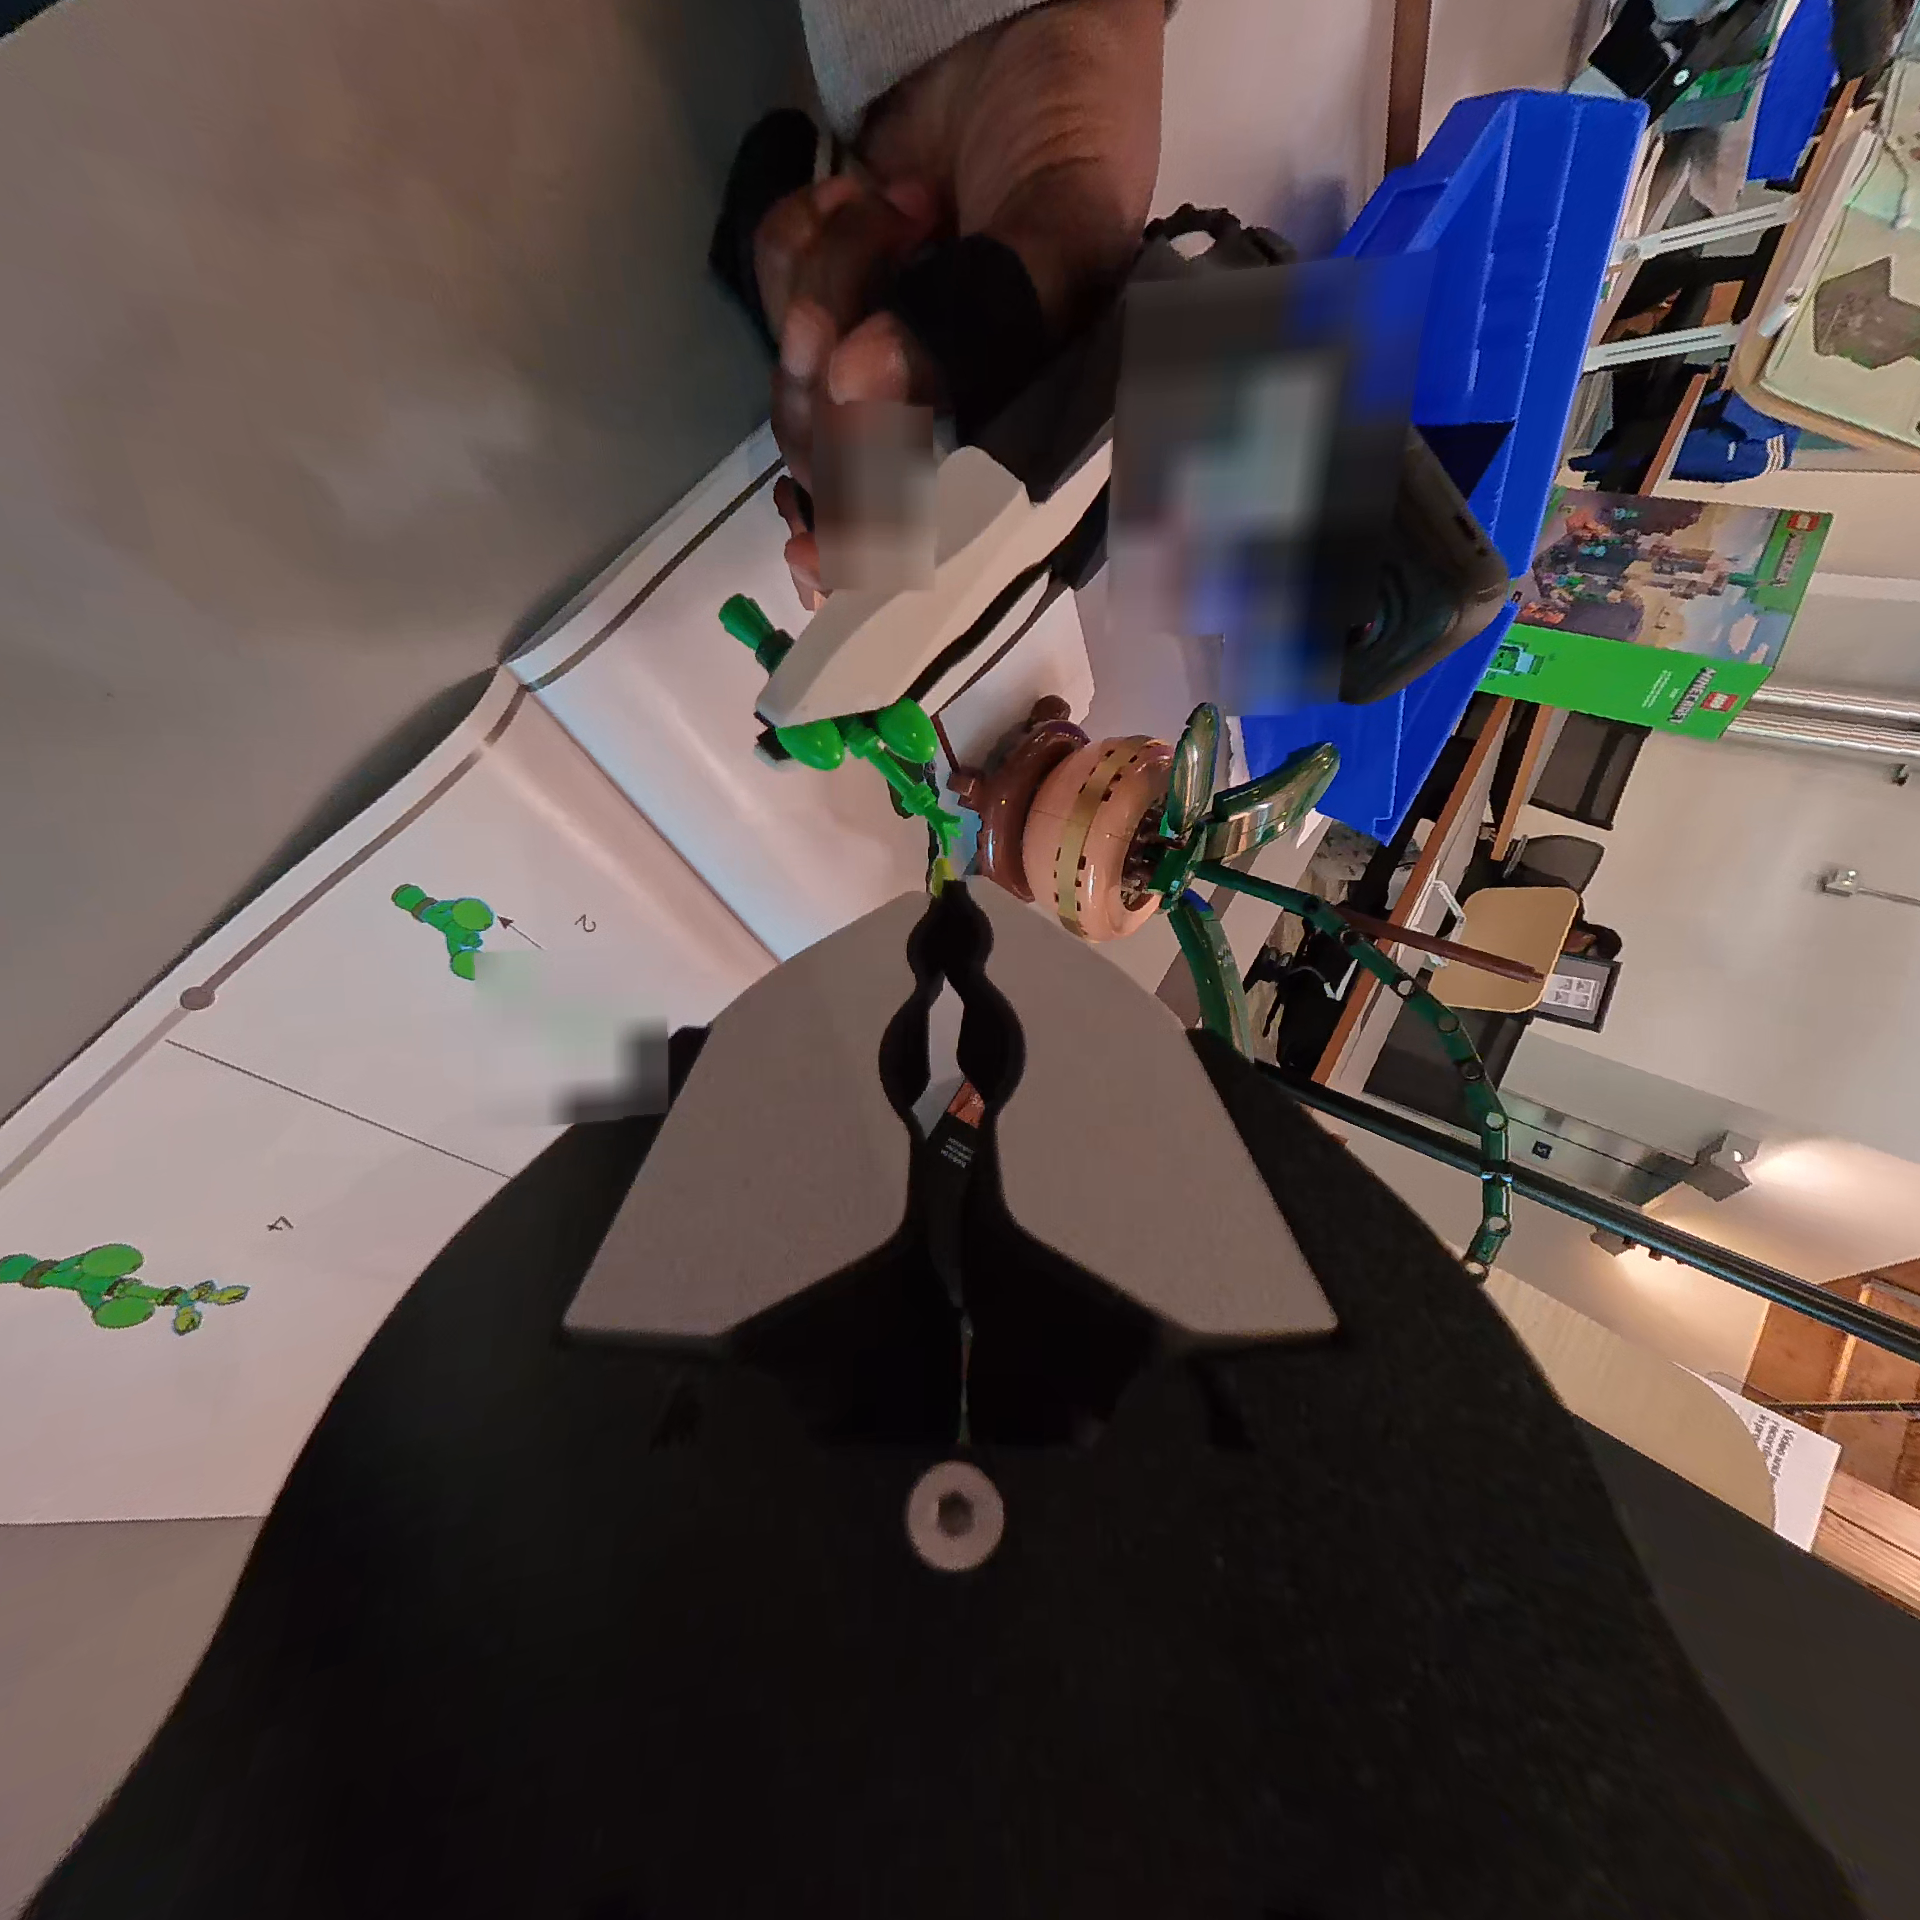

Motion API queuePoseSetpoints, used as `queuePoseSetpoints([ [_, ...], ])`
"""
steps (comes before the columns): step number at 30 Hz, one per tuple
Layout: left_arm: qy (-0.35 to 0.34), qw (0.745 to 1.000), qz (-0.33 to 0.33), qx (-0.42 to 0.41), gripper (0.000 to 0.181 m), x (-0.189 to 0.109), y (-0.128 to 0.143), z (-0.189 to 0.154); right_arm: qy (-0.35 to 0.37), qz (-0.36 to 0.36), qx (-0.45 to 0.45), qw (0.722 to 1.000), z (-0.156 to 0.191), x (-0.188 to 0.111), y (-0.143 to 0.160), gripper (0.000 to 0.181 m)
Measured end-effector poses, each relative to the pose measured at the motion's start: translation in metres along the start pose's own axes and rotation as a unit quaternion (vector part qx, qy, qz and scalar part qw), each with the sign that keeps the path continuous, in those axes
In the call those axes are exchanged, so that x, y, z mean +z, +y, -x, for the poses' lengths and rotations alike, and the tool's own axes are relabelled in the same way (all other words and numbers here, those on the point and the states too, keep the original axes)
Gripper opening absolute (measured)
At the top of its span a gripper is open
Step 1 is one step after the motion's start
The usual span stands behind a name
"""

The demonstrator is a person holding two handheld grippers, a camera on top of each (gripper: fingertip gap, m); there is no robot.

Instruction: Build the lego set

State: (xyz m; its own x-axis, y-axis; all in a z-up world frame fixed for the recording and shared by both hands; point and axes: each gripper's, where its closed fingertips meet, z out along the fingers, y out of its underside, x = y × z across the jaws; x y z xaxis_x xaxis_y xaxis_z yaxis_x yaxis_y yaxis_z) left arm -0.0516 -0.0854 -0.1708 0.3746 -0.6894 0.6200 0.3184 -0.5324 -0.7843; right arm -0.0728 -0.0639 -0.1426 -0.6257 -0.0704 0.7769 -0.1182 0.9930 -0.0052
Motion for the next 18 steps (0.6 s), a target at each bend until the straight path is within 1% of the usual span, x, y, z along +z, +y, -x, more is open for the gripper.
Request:
queuePoseSetpoints([
  [11, 0.005, 1.000, 0.006, 0.003, 0.007, 0.0012, 0.0019, -0.0015, -0.001, -0.017, 0.006, 1.000, 0.0008, -0.0017, -0.0041, 0.000],
  [15, 0.008, 1.000, 0.009, 0.005, 0.007, 0.0016, 0.0028, -0.0024, -0.005, -0.039, 0.025, 0.999, 0.0009, -0.0039, -0.0067, 0.000],
  [18, 0.013, 1.000, 0.011, 0.006, 0.007, 0.0016, 0.0036, -0.0039, -0.012, -0.073, 0.064, 0.995, -0.0001, -0.0064, -0.0083, 0.000],
])
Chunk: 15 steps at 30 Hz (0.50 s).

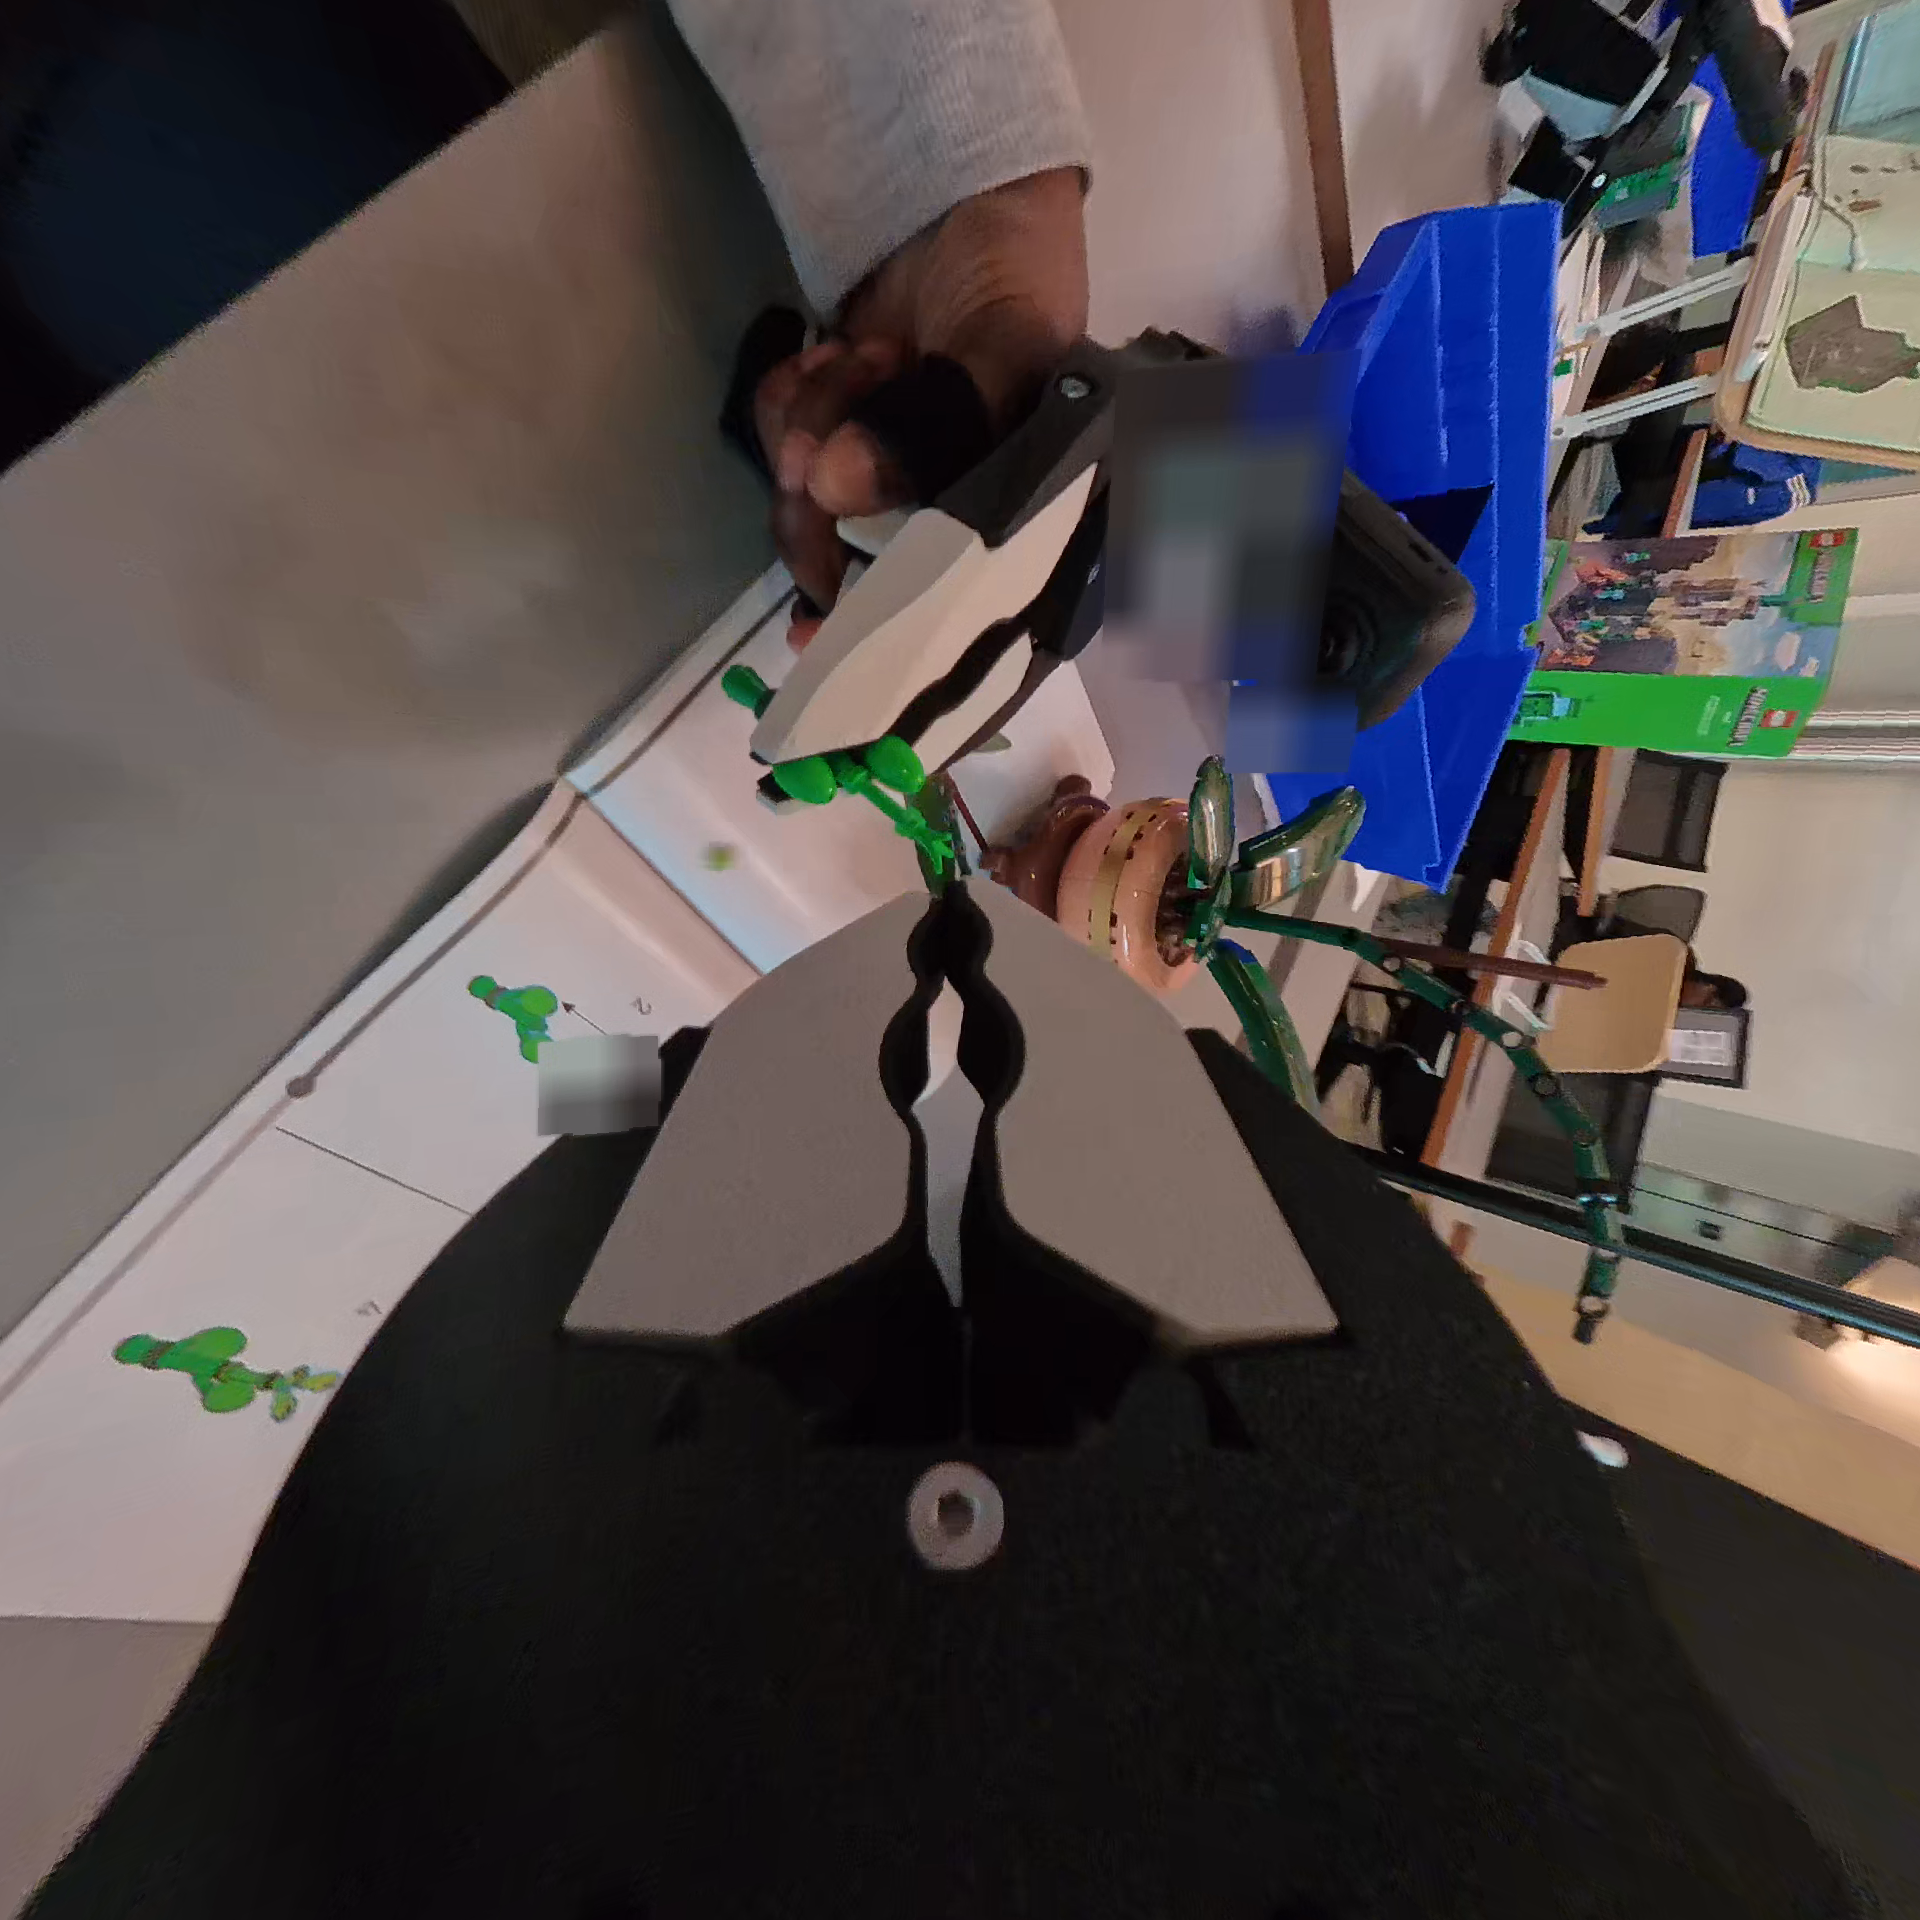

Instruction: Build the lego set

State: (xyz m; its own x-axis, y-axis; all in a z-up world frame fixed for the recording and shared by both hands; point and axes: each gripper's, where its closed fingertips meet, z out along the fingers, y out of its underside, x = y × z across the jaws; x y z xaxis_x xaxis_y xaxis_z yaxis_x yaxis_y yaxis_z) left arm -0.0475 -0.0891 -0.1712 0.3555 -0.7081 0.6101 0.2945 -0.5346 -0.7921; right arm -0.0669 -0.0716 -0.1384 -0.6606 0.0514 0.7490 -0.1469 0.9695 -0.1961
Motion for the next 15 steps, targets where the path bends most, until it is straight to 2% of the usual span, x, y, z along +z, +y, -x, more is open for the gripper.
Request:
queuePoseSetpoints([
  [3, -0.017, 1.000, -0.007, 0.000, 0.007, -0.002, -0.002, 0.005, -0.039, -0.020, 0.073, 0.996, 0.006, 0.001, 0.009, 0.000],
  [5, -0.044, 0.999, -0.029, 0.002, 0.007, -0.009, -0.009, 0.013, -0.091, -0.017, 0.193, 0.977, 0.020, 0.006, 0.027, 0.000],
  [7, -0.070, 0.996, -0.050, 0.008, 0.008, -0.018, -0.016, 0.019, -0.113, -0.081, 0.357, 0.924, 0.032, 0.009, 0.024, 0.000],
  [9, -0.081, 0.994, -0.069, 0.013, 0.008, -0.028, -0.023, 0.021, -0.082, -0.123, 0.464, 0.873, 0.040, 0.012, 0.023, 0.000],
  [11, -0.091, 0.992, -0.082, 0.020, 0.008, -0.039, -0.030, 0.023, -0.064, -0.108, 0.504, 0.854, 0.058, 0.025, 0.022, 0.013],
  [12, -0.102, 0.991, -0.080, 0.025, 0.008, -0.043, -0.031, 0.025, -0.060, -0.080, 0.518, 0.849, 0.068, 0.033, 0.022, 0.014],
  [15, -0.113, 0.990, -0.072, 0.039, 0.008, -0.046, -0.030, 0.026, -0.058, -0.074, 0.565, 0.820, 0.079, 0.052, 0.005, 0.018],
])
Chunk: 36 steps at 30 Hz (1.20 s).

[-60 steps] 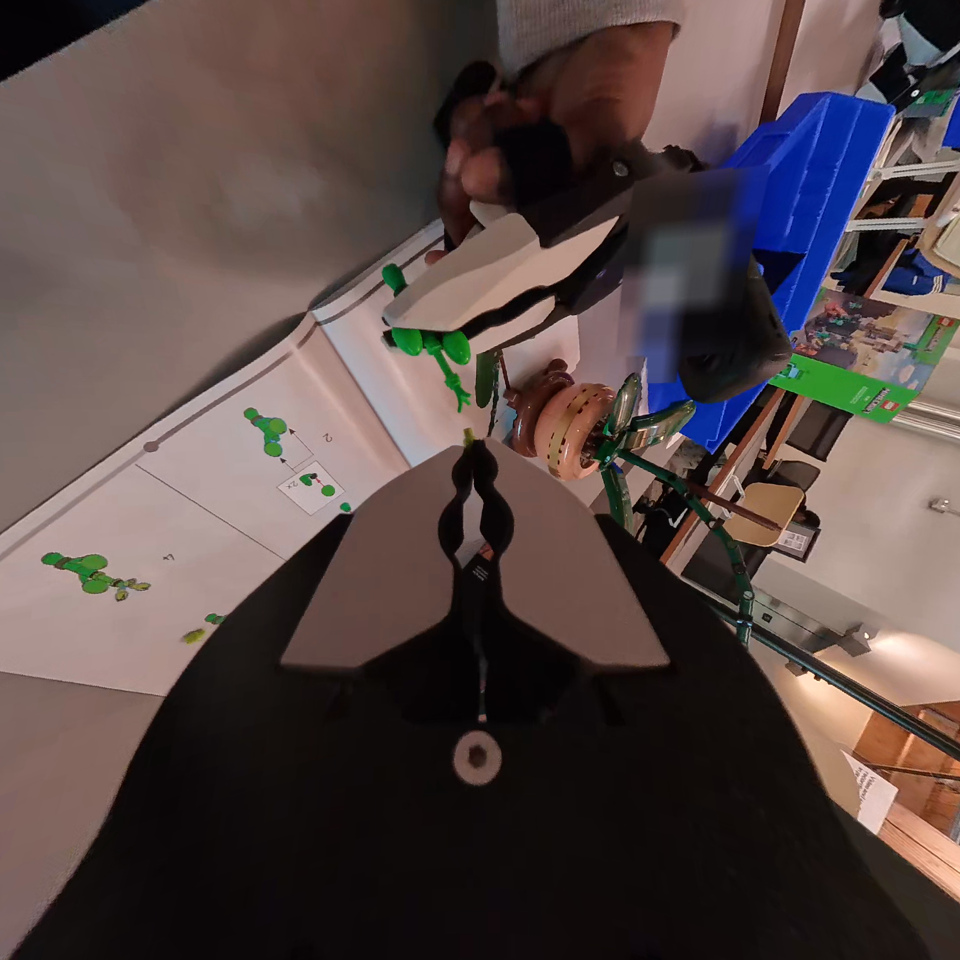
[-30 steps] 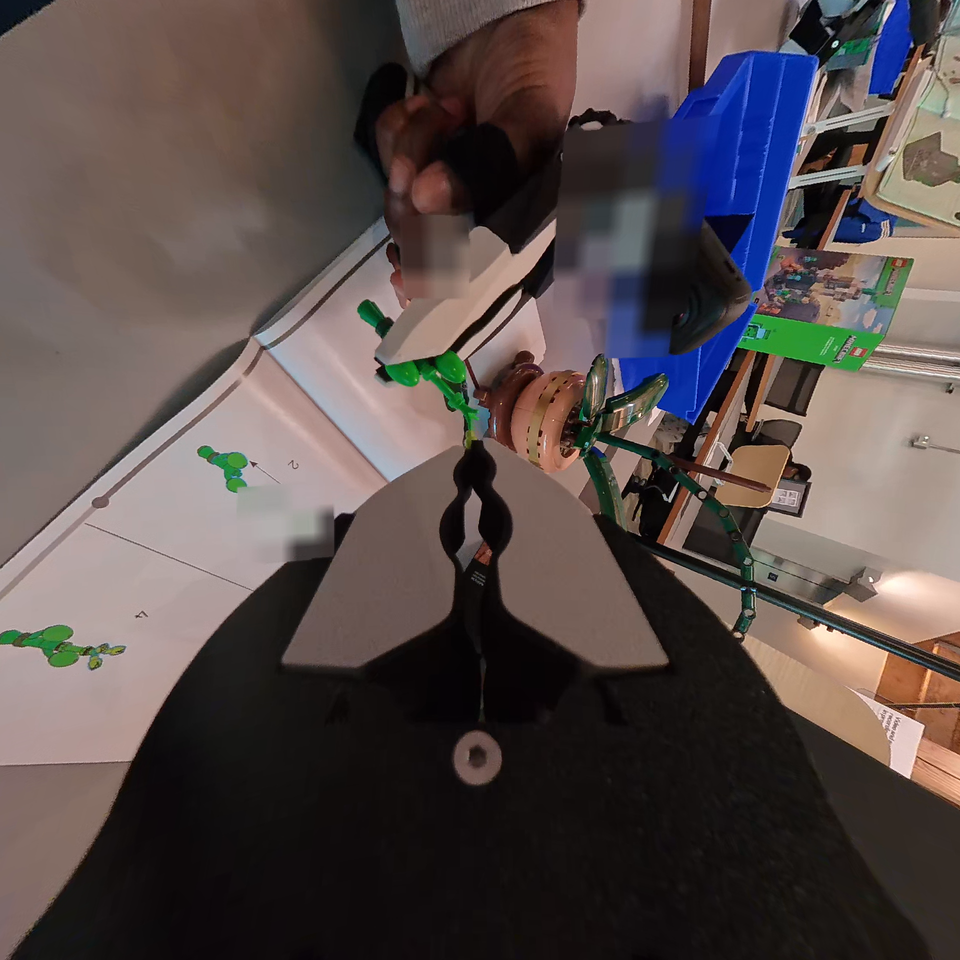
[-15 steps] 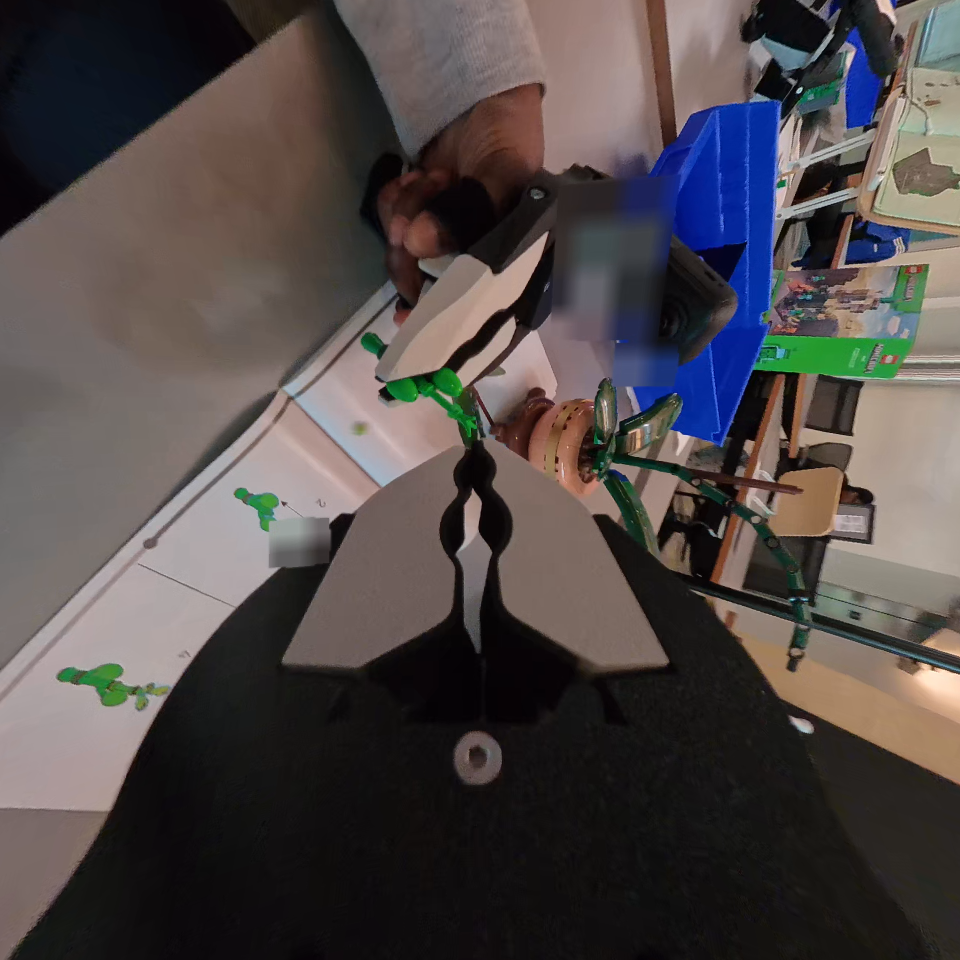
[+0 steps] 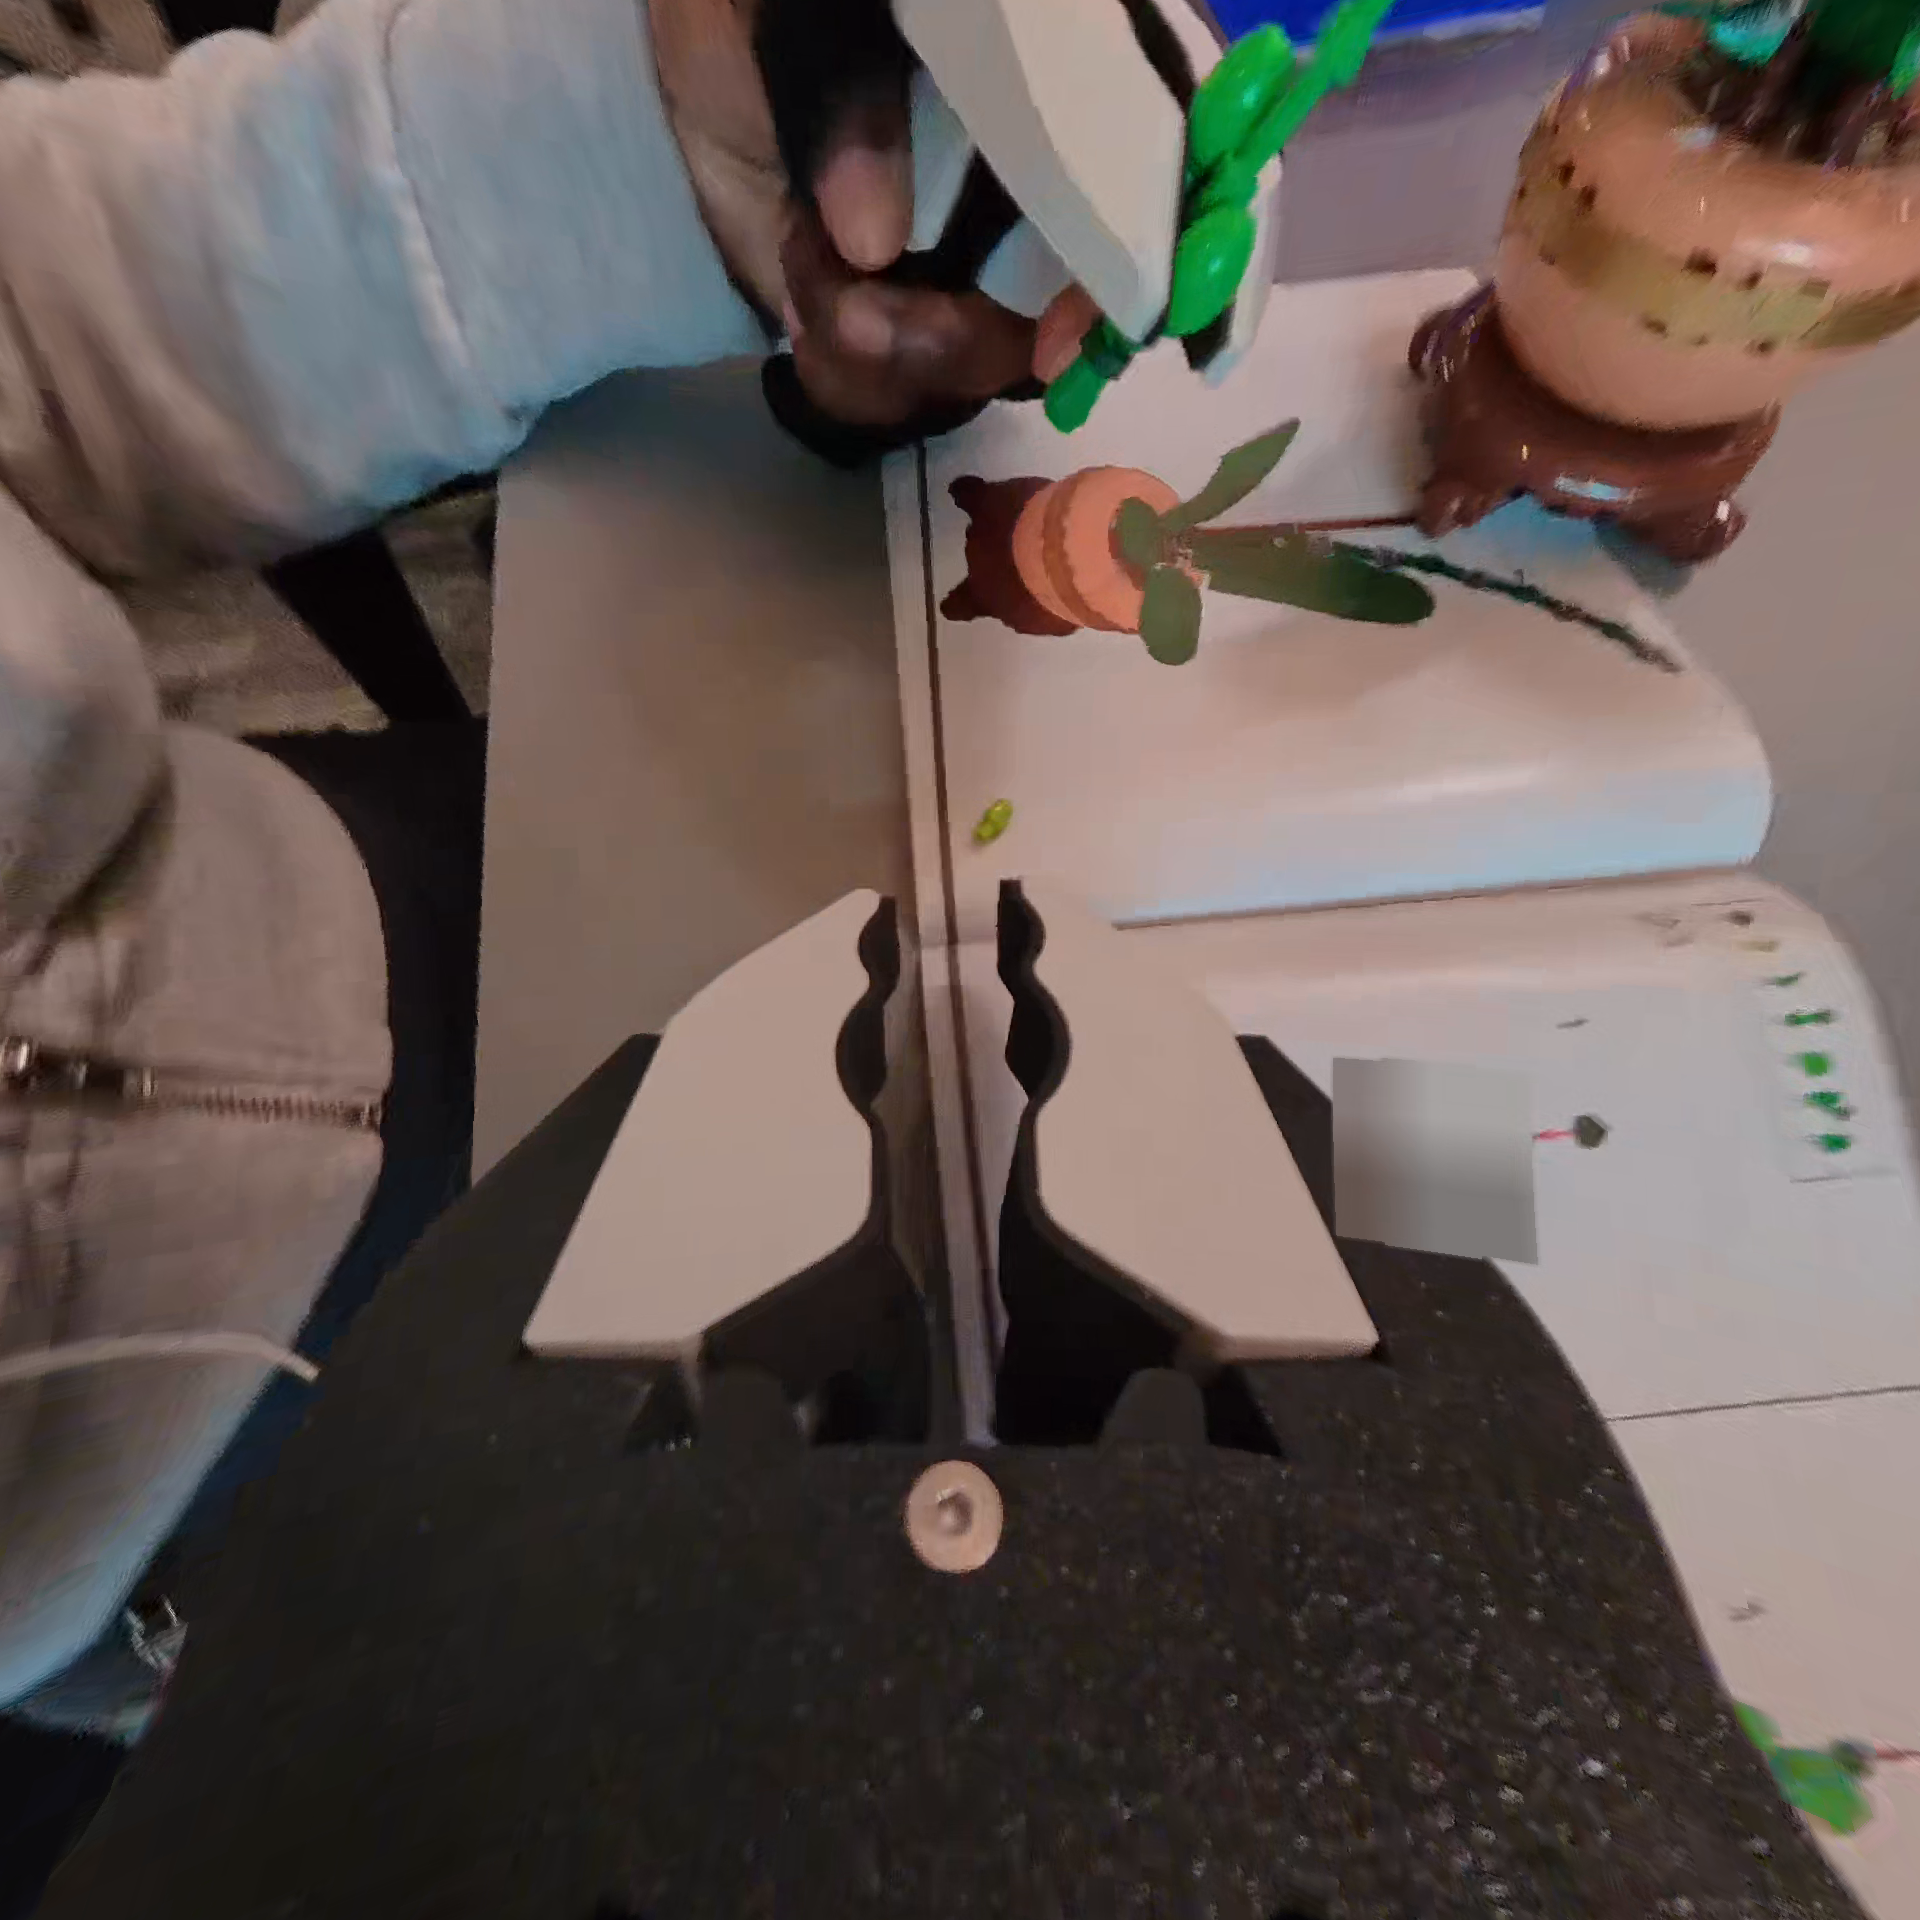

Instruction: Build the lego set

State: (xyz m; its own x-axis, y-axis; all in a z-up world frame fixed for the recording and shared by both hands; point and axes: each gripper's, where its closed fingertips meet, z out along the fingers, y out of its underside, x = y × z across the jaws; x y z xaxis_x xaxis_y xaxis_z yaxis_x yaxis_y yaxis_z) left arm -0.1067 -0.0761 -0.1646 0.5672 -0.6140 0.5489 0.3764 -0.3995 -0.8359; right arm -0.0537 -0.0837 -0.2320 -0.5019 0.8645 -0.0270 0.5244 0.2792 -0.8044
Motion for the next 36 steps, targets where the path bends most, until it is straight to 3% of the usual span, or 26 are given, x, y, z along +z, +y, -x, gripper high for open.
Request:
queuePoseSetpoints([
  [6, -0.009, 1.000, 0.009, 0.008, 0.008, 0.003, 0.004, 0.001, 0.037, 0.007, 0.162, 0.986, -0.006, 0.010, -0.008, 0.010],
  [9, -0.012, 1.000, 0.005, 0.010, 0.008, 0.001, 0.002, 0.002, 0.038, 0.052, 0.143, 0.988, -0.006, 0.012, -0.015, 0.013],
  [14, -0.021, 1.000, -0.015, 0.008, 0.008, -0.007, -0.004, 0.005, 0.056, 0.237, 0.051, 0.969, -0.009, 0.014, -0.006, 0.016],
  [21, -0.054, 0.997, -0.053, -0.012, 0.008, -0.028, -0.015, 0.018, 0.092, 0.314, 0.120, 0.937, -0.008, 0.018, -0.007, 0.010],
  [28, 0.000, 0.994, -0.096, -0.052, 0.008, -0.036, -0.026, 0.007, 0.143, 0.275, 0.239, 0.920, -0.009, 0.022, -0.007, 0.009],
  [34, 0.049, 0.990, -0.112, -0.070, 0.008, -0.037, -0.032, -0.004, 0.167, 0.308, 0.256, 0.901, -0.014, 0.030, 0.006, 0.005],
  [36, 0.063, 0.988, -0.121, -0.076, 0.007, -0.038, -0.034, -0.007, 0.157, 0.312, 0.234, 0.907, -0.013, 0.031, 0.007, 0.004],
])
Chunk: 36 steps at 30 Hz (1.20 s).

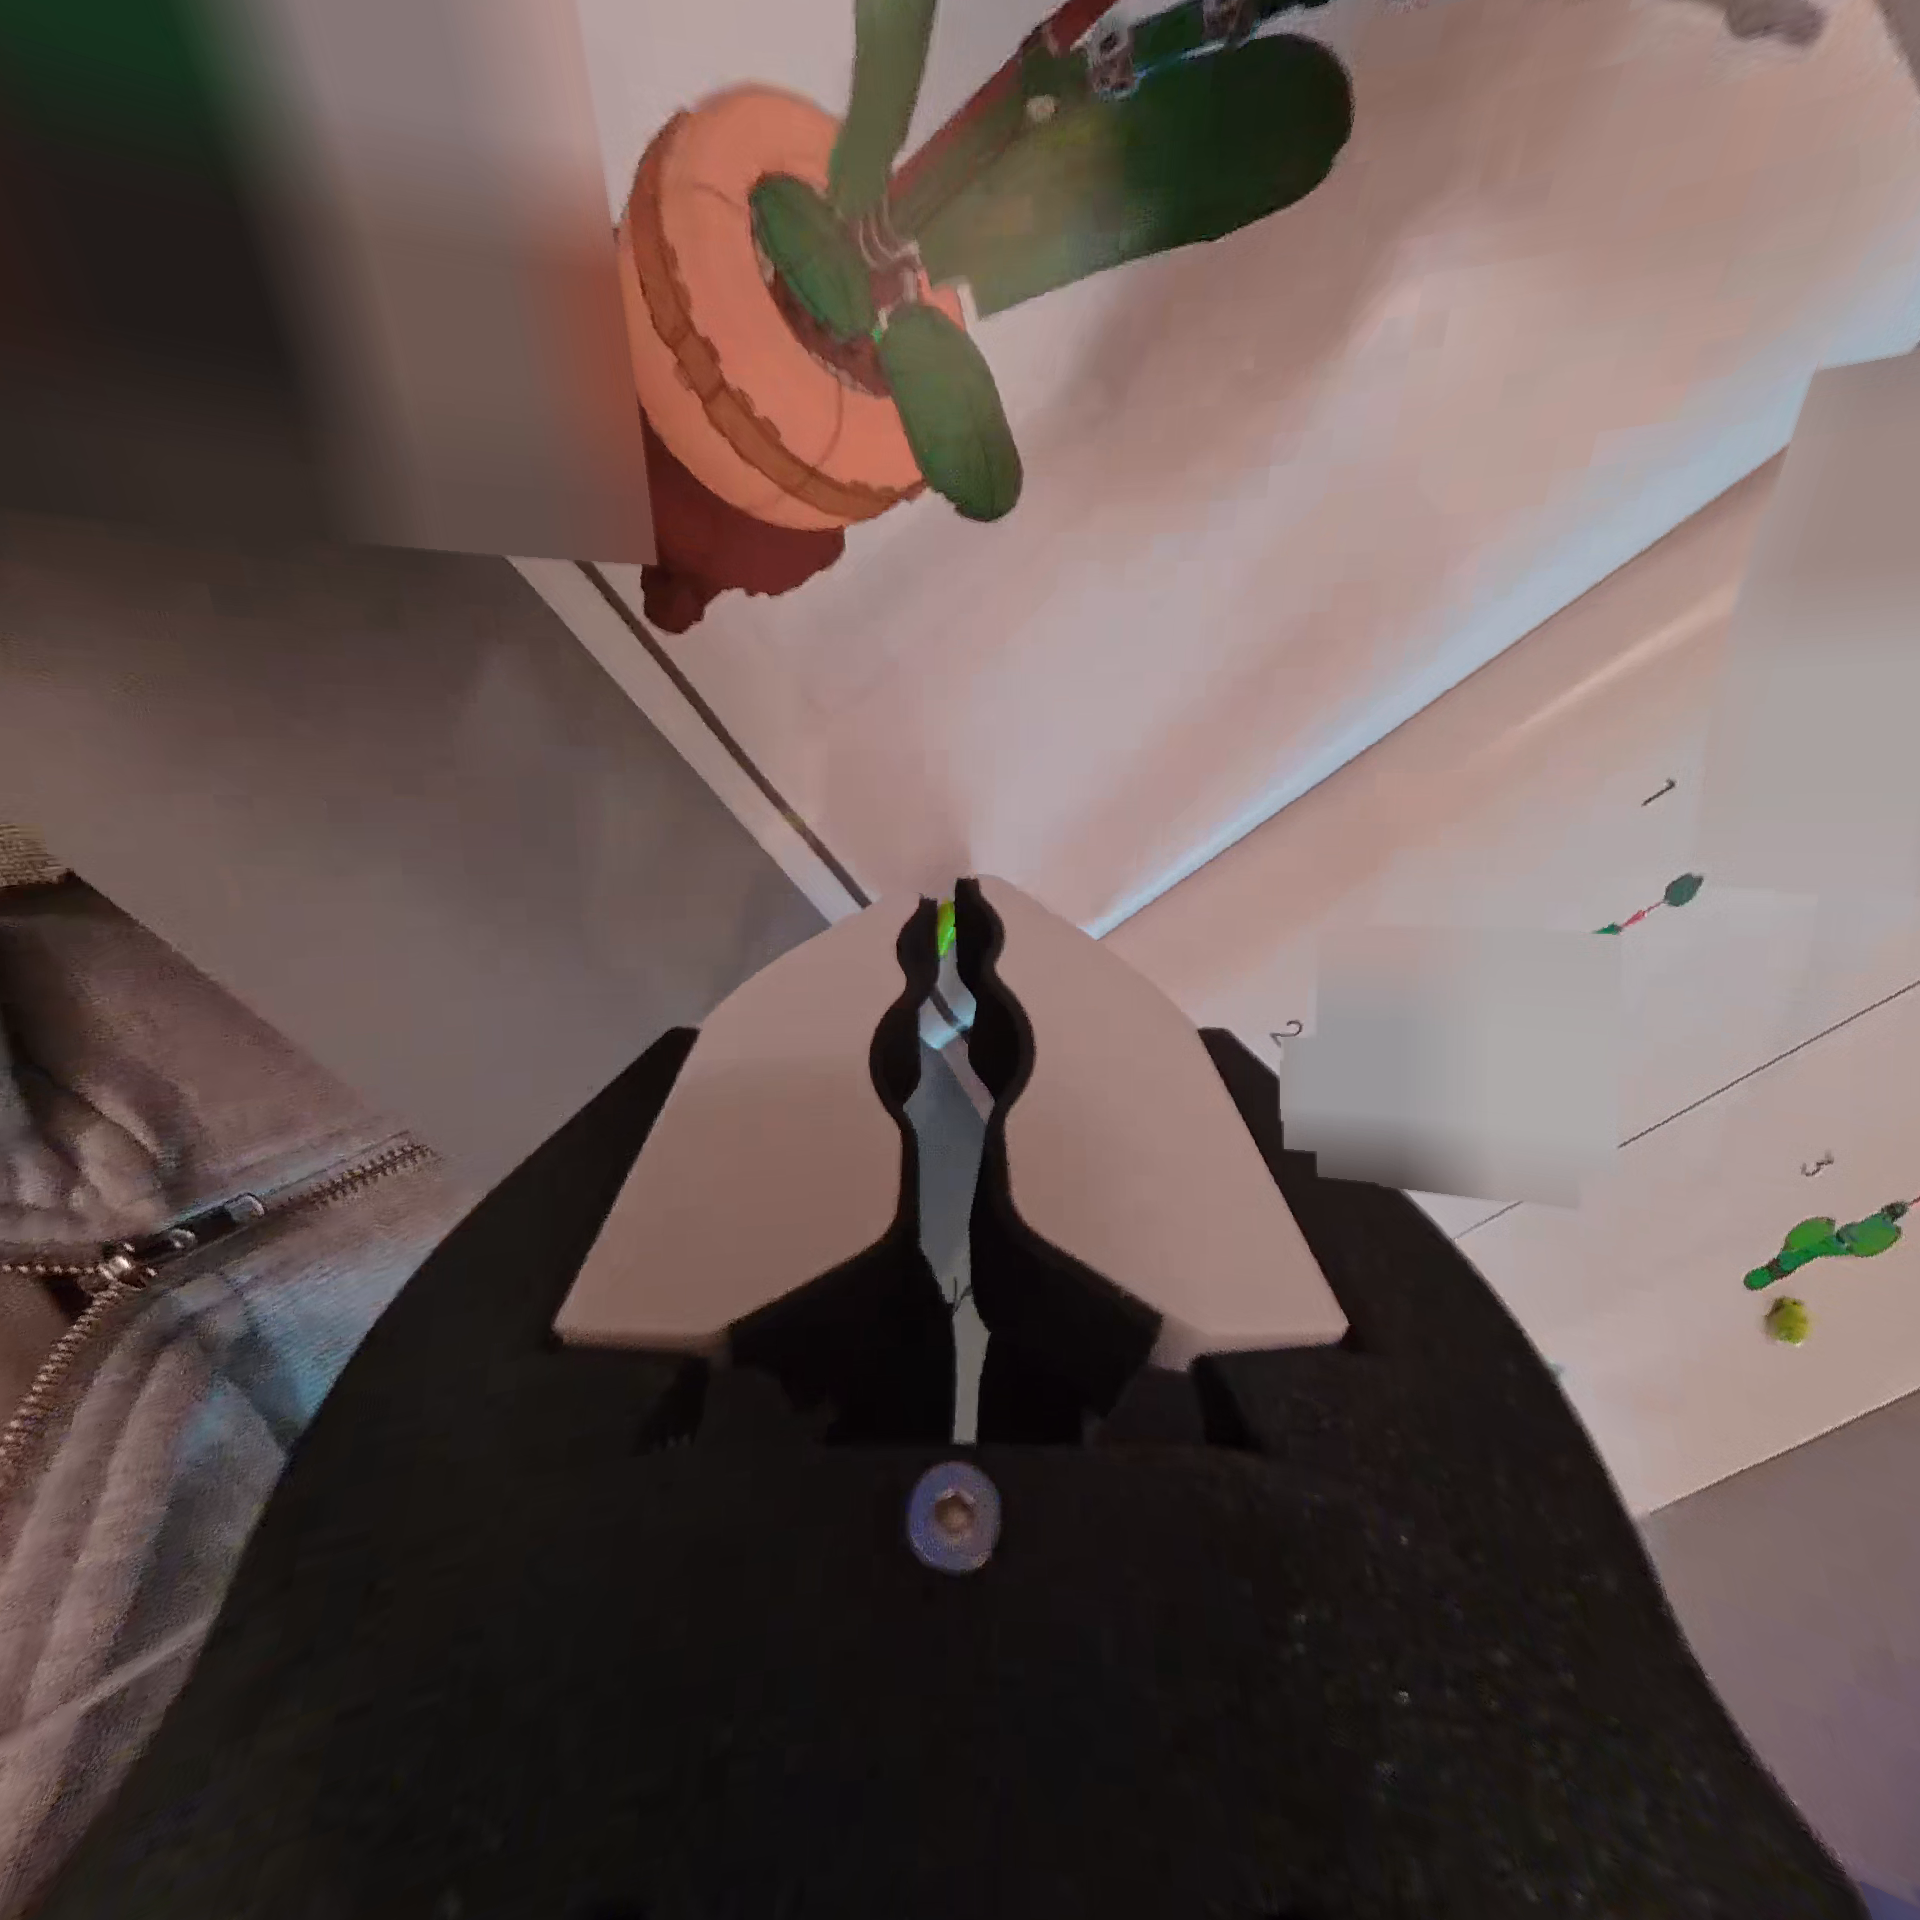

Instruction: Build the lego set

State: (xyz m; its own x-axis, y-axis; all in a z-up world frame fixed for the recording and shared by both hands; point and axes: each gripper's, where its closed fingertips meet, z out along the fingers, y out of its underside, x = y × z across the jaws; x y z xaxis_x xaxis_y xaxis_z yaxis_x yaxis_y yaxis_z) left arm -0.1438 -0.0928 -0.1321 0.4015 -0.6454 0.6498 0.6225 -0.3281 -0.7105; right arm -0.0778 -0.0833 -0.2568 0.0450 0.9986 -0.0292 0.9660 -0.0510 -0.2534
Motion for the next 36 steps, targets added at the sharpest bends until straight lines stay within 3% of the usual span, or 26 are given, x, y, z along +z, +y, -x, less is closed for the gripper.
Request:
queuePoseSetpoints([
  [3, -0.002, 1.000, -0.001, -0.003, 0.007, 0.000, 0.000, 0.001, -0.011, -0.048, -0.046, 0.998, -0.006, -0.007, -0.006, 0.003],
  [6, -0.015, 1.000, 0.003, 0.005, 0.008, 0.000, 0.001, 0.004, -0.016, -0.153, -0.103, 0.983, -0.026, -0.032, -0.017, 0.003],
  [10, -0.023, 1.000, -0.010, 0.008, 0.008, -0.001, -0.003, 0.007, -0.050, -0.299, -0.259, 0.917, -0.033, -0.045, -0.019, 0.003],
  [13, -0.039, 0.999, -0.021, 0.014, 0.008, -0.003, -0.006, 0.011, -0.075, -0.380, -0.305, 0.870, -0.029, -0.044, -0.023, 0.002],
  [15, -0.050, 0.998, -0.020, 0.021, 0.008, -0.004, -0.006, 0.014, -0.094, -0.376, -0.305, 0.870, -0.030, -0.035, -0.021, 0.003],
  [21, -0.065, 0.997, -0.014, 0.034, 0.008, -0.003, -0.005, 0.018, -0.094, -0.250, -0.354, 0.896, -0.034, -0.004, -0.011, 0.002],
  [26, -0.065, 0.997, -0.010, 0.035, 0.008, -0.002, -0.004, 0.017, -0.091, -0.212, -0.388, 0.892, -0.033, -0.003, -0.011, 0.003],
  [36, -0.054, 0.998, -0.016, 0.028, 0.008, -0.002, -0.005, 0.015, -0.064, -0.167, -0.331, 0.927, -0.036, -0.005, -0.014, 0.009],
])
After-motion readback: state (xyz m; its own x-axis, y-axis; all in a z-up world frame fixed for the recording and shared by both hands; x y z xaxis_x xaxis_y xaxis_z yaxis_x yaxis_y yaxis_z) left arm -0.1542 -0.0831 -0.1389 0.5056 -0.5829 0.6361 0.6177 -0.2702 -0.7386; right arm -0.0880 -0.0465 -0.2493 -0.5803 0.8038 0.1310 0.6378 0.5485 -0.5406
